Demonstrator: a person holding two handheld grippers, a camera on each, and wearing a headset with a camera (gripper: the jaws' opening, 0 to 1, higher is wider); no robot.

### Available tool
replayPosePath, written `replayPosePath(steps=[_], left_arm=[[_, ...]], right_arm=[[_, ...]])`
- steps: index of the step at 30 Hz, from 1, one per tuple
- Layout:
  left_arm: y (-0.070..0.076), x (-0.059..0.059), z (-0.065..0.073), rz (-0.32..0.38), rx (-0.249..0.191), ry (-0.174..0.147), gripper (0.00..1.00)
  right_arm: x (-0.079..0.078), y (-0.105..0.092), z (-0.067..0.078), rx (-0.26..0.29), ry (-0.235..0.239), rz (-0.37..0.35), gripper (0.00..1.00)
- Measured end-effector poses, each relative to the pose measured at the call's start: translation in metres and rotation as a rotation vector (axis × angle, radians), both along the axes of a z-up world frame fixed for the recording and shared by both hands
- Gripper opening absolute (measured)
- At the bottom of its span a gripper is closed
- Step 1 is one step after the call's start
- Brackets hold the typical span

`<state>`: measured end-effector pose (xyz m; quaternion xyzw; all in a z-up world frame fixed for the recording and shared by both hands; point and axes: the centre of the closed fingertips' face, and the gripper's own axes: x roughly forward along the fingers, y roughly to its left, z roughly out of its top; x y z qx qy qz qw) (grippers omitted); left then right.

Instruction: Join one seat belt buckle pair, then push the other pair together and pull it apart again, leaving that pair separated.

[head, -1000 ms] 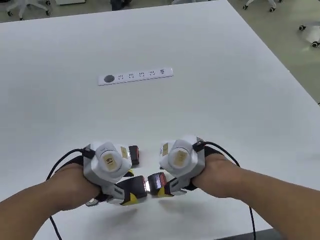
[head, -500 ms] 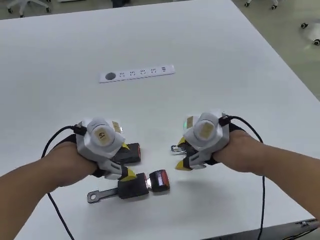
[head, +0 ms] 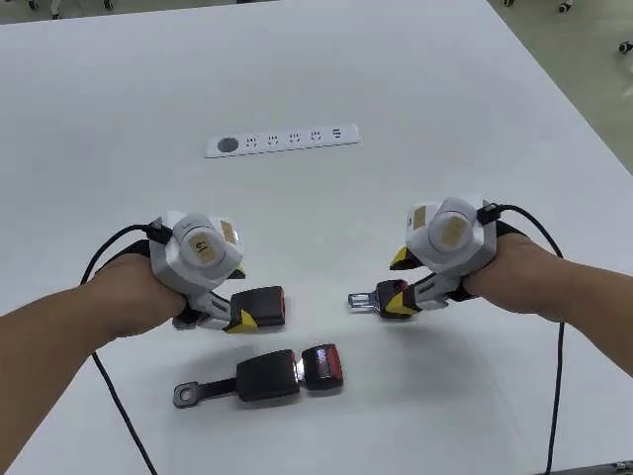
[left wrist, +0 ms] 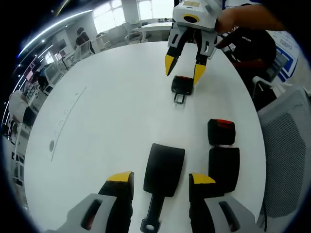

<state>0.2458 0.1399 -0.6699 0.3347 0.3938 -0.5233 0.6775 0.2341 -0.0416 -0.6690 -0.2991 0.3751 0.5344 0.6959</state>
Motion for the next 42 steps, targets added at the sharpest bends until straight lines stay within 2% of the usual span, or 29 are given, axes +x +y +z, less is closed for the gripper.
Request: replayPosePath(steps=[3,4,10,13,15,23,28,31,35,38,42], left_arm=[[-0.001,-0.002,-0.007,-0.018,0.007,0.018,0.48],[-0.003,-0.004,-0.003,-0.022,0.005,0.032,0.47],[-0.002,-0.004,-0.015,-0.05,0.02,0.047,0.46],[0.0,-0.005,-0.022,-0.072,0.023,0.061,0.38],[0.001,-0.002,-0.019,-0.085,0.035,0.042,0.35],[0.001,-0.006,-0.022,-0.097,0.022,0.054,0.33],[0.0,-0.008,-0.022,-0.108,0.03,0.049,0.33],[0.0,-0.007,-0.023,-0.109,0.029,0.05,0.33],[0.0,-0.007,-0.023,-0.107,0.027,0.051,0.33],[0.0,-0.006,-0.024,-0.108,0.025,0.05,0.33],[0.0,-0.006,-0.023,-0.115,0.025,0.053,0.33]], right_arm=[[-0.003,-0.001,-0.006,-0.021,0.001,0.034,0.33],[-0.004,0.0,-0.009,-0.021,0.006,0.039,0.33],[-0.001,0.004,-0.017,-0.016,0.031,0.059,0.33],[0.0,0.004,-0.022,-0.019,0.04,0.077,0.33],[0.0,0.005,-0.021,-0.011,0.044,0.079,0.33],[-0.001,0.005,-0.022,0.002,0.049,0.124,0.32],[-0.005,0.007,-0.019,-0.011,0.051,0.128,0.32],[-0.001,0.005,-0.023,-0.016,0.05,0.127,0.32],[0.0,0.007,-0.021,-0.017,0.036,0.115,0.32],[0.001,0.011,-0.021,-0.012,0.024,0.106,0.32],[-0.002,0.023,-0.019,0.003,0.037,0.11,0.32]])
